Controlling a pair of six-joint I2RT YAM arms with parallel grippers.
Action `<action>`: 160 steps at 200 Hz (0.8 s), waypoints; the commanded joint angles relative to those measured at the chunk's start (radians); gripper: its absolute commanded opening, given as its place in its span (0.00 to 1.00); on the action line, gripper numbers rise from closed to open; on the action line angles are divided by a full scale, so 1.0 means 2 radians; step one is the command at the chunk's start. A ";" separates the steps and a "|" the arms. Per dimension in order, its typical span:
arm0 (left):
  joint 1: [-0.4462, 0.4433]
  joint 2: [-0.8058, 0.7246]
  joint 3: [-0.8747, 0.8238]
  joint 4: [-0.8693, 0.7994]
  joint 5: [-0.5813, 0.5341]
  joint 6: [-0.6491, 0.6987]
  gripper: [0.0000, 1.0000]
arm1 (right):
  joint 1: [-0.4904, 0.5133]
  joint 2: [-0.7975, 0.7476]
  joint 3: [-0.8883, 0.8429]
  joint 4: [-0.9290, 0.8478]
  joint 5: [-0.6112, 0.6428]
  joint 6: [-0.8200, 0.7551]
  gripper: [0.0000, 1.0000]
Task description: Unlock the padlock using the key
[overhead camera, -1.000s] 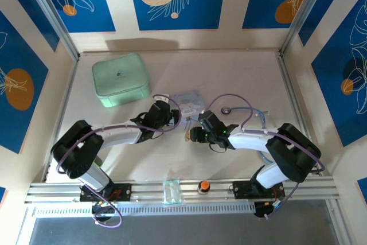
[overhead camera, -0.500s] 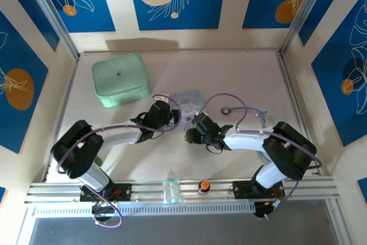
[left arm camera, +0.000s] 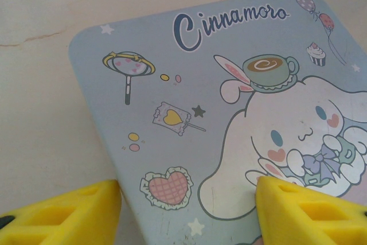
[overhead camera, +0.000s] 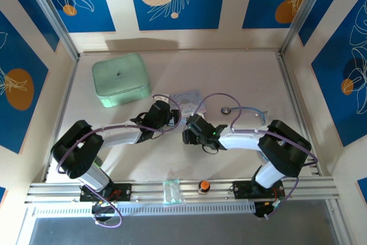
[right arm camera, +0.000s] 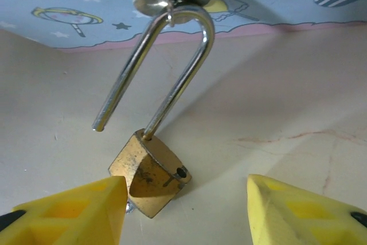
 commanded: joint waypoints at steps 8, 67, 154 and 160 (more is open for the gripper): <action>0.000 0.007 -0.025 -0.082 0.020 0.011 0.62 | 0.021 0.015 0.009 0.008 -0.059 0.009 0.56; 0.000 0.009 -0.024 -0.087 0.019 0.011 0.62 | 0.032 0.077 0.064 -0.071 -0.012 0.004 0.57; 0.000 0.020 -0.025 -0.083 0.020 0.011 0.62 | 0.040 0.116 0.091 -0.070 0.033 -0.008 0.44; 0.000 0.022 -0.025 -0.083 0.020 0.011 0.62 | 0.040 0.116 0.093 -0.068 0.036 -0.008 0.40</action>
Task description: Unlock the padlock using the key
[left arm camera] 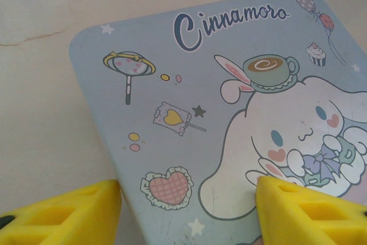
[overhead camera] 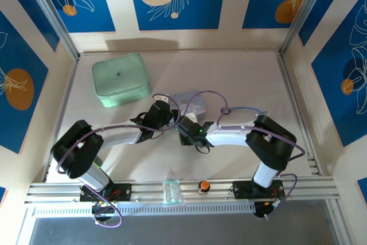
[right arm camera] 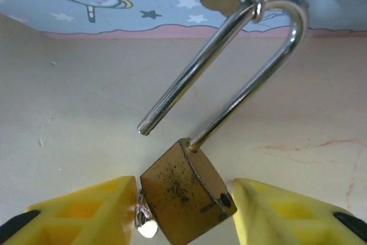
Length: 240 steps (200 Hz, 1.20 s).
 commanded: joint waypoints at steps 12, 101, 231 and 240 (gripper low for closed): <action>-0.001 0.024 -0.024 -0.084 0.020 0.012 0.62 | -0.003 0.045 0.001 0.042 -0.037 0.003 0.32; -0.001 0.031 -0.024 -0.088 0.017 0.013 0.61 | -0.085 -0.031 -0.149 0.255 -0.194 0.101 0.06; -0.001 0.060 -0.029 -0.079 0.016 0.016 0.59 | -0.079 0.059 -0.226 0.542 -0.151 0.320 0.00; -0.001 0.062 -0.030 -0.078 0.016 0.018 0.59 | -0.079 0.066 -0.228 0.557 -0.143 0.338 0.00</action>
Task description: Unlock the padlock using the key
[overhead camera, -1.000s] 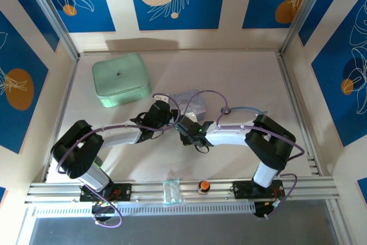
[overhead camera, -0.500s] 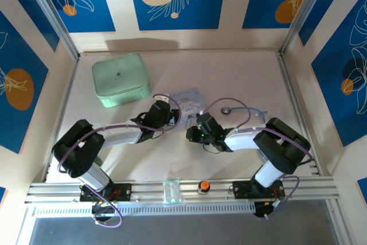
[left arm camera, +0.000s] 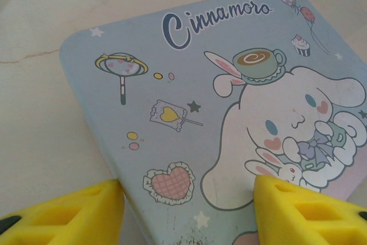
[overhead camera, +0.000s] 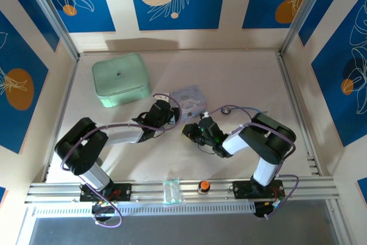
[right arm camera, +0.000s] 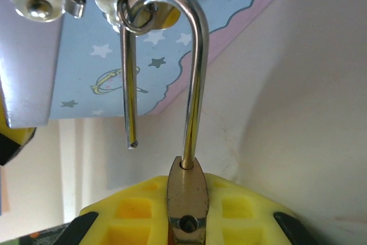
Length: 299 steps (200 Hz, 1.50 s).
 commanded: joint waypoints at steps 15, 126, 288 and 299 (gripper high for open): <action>-0.004 0.042 -0.030 -0.121 0.024 0.021 0.59 | 0.013 0.055 -0.024 0.044 0.051 0.092 0.00; -0.003 0.058 -0.037 -0.110 0.028 0.022 0.57 | 0.002 0.025 -0.045 0.079 0.136 0.094 0.00; -0.003 0.043 -0.038 -0.117 0.026 0.019 0.56 | -0.005 0.130 -0.046 0.266 0.118 0.138 0.00; -0.004 0.043 -0.038 -0.118 0.025 0.020 0.56 | -0.004 0.131 -0.047 0.260 0.135 0.149 0.00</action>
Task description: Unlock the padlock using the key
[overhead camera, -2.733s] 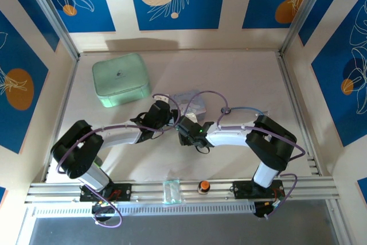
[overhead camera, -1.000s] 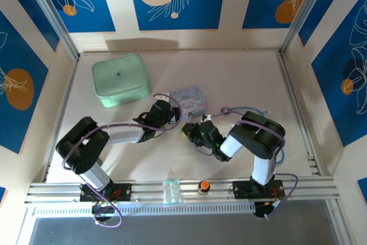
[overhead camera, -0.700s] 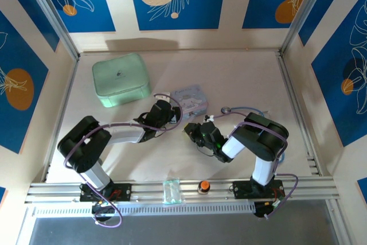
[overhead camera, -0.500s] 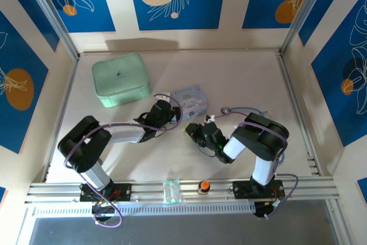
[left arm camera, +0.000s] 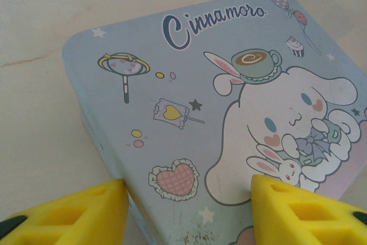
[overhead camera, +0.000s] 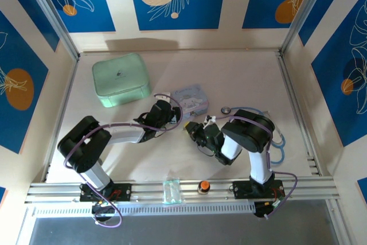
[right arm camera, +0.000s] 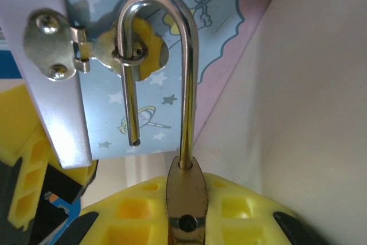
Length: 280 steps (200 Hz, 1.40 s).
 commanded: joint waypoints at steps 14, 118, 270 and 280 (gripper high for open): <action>-0.003 0.029 -0.036 -0.154 0.015 0.019 0.56 | 0.001 0.020 -0.001 -0.013 0.094 0.041 0.00; -0.003 0.026 -0.044 -0.147 0.014 0.021 0.55 | -0.021 -0.066 0.012 -0.116 0.124 -0.015 0.00; -0.002 0.023 -0.045 -0.132 0.030 0.026 0.55 | -0.044 -0.074 0.028 -0.149 0.071 -0.012 0.00; 0.000 0.022 -0.042 -0.140 0.025 0.030 0.55 | -0.048 -0.097 0.020 -0.174 0.064 -0.016 0.00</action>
